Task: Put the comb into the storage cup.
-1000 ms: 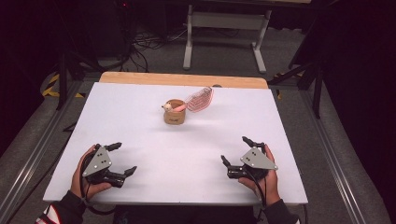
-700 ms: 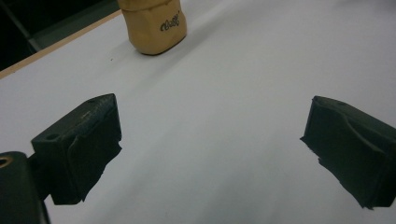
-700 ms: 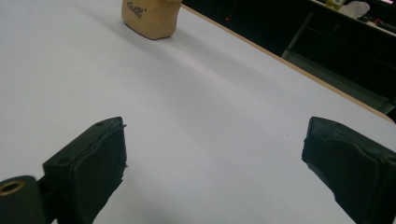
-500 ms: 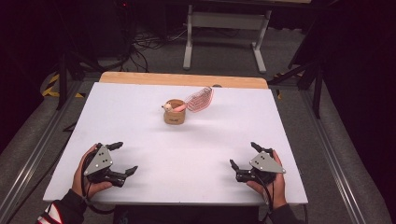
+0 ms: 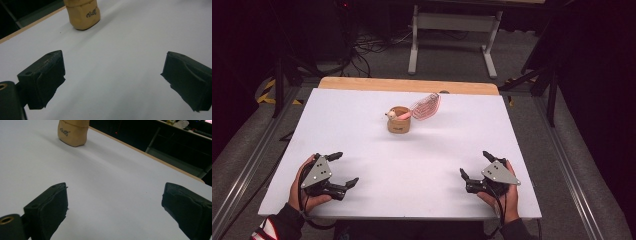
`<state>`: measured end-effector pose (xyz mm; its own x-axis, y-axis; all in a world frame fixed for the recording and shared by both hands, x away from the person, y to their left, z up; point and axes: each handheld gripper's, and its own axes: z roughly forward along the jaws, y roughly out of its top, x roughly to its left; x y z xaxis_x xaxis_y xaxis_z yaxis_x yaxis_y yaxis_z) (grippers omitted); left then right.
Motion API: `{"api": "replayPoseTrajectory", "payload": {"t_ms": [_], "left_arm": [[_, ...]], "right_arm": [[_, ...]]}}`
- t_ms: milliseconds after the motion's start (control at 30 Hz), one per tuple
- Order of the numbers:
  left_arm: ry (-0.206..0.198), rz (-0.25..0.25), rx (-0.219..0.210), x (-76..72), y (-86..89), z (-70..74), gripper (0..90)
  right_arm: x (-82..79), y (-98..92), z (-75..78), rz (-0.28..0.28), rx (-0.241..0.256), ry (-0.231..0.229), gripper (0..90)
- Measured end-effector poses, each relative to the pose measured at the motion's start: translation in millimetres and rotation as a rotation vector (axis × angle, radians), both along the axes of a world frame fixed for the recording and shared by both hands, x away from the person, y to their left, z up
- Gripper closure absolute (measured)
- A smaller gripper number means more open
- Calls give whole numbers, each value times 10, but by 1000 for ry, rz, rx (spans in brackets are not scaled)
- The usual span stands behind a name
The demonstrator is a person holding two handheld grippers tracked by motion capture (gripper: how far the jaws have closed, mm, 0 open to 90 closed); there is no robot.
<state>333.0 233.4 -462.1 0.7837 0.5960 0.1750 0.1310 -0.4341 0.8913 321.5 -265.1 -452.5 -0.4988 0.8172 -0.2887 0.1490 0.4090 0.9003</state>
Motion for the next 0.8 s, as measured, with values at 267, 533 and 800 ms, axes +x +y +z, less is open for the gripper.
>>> {"api": "replayPoseTrajectory", "payload": {"t_ms": [267,533,800], "left_arm": [[7,-3,1,20,-2,3,56],[1,5,0,0,18,18,56],[2,20,0,20,18,16,53]], "right_arm": [[-6,6,-5,-3,-38,-1,76],[-12,31,-3,7,-53,-4,85],[-43,43,13,-26,-56,-42,87]]}}
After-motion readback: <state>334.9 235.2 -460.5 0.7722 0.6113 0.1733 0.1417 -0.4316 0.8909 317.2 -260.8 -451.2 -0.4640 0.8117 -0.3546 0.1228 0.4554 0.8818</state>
